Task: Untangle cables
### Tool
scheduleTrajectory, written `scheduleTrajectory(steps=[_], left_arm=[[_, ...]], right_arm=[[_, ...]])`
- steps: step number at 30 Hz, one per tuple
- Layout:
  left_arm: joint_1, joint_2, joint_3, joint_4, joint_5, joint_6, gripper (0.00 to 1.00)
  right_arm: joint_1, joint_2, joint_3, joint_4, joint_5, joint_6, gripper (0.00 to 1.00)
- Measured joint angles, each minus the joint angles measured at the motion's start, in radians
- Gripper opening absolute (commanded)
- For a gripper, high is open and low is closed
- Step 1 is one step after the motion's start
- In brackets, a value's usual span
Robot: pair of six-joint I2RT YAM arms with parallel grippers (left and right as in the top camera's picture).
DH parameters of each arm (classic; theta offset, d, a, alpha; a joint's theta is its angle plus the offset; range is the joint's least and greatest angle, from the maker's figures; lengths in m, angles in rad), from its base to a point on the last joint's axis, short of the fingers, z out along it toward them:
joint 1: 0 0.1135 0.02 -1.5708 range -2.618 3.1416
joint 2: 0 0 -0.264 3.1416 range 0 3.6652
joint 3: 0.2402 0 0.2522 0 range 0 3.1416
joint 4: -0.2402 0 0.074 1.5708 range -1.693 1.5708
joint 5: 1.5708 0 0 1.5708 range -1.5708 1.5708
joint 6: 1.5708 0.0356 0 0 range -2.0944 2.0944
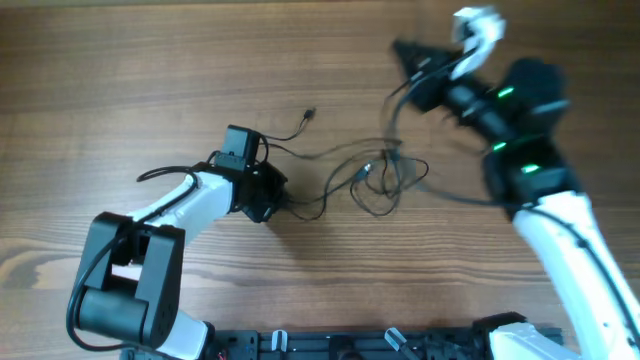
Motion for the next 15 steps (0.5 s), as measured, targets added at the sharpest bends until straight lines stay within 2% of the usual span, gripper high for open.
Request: scheduleTrajectory(steps=[5,9,12,15], left_arm=[[0.127,0.003,0.01,-0.111,0.048,0.027,0.04],[0.275,0.003,0.007,-0.158,0.076,0.08,0.04],[0.45,0.003,0.005,-0.167,0.085,0.126,0.04],[0.573,0.003,0.005,-0.168,0.085,0.141,0.04]], right_arm=[[-0.338,0.0,0.163,-0.137,0.11,-0.1,0.04],[-0.679,0.002,0.176,-0.102,0.275,-0.118,0.04],[-0.92,0.023,0.181,-0.081,0.344,-0.119,0.04],[-1.013,0.061,0.184,-0.113,0.363,-0.119,0.05]])
